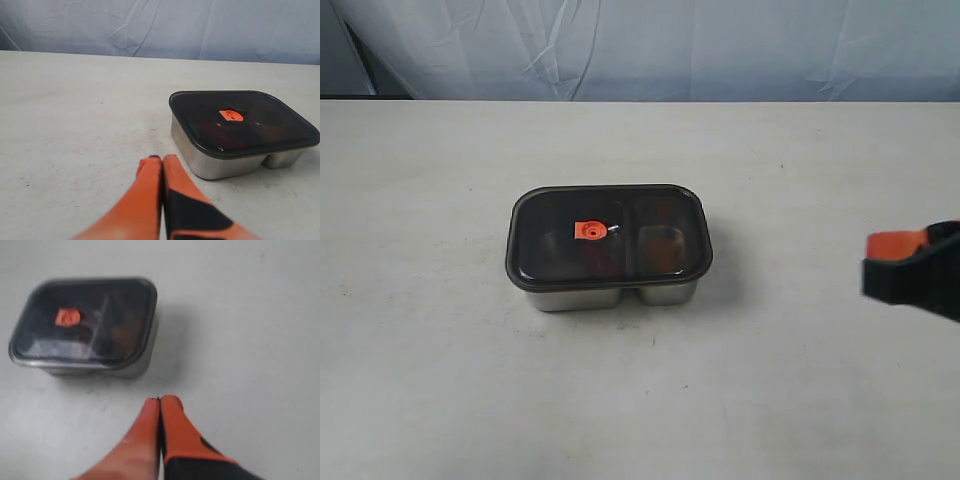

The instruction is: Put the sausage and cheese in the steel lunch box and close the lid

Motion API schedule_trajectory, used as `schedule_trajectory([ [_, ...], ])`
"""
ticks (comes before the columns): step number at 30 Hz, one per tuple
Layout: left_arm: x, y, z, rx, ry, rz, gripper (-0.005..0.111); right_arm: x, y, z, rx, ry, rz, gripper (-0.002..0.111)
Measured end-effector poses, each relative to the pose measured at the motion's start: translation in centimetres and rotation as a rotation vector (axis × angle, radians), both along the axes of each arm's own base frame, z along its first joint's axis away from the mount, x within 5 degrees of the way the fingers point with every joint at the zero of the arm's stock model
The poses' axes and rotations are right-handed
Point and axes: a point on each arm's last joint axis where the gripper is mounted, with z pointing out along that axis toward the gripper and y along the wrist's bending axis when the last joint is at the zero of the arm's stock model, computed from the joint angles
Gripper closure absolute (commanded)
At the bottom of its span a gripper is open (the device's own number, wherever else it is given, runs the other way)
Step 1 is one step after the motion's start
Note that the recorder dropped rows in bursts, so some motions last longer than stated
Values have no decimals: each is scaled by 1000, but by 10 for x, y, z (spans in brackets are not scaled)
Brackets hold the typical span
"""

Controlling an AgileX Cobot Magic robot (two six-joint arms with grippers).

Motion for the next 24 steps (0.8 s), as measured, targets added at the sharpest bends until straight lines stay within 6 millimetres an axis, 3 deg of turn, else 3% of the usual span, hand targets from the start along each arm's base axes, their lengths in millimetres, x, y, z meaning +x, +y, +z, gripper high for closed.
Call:
schedule_trajectory([
  [5, 0, 0, 0, 0, 0, 0, 107, -14, -44, 23, 116, -162, -236, 108],
  [13, 0, 0, 0, 0, 0, 0, 107, -55, -80, 26, 129, -275, -429, 108],
  [17, 0, 0, 0, 0, 0, 0, 107, -67, -89, 9, 127, -355, -502, 108],
  [20, 0, 0, 0, 0, 0, 0, 107, -69, -88, -22, 179, -407, -542, 108],
  [24, 0, 0, 0, 0, 0, 0, 107, -60, -84, -64, 174, -316, -550, 108],
])
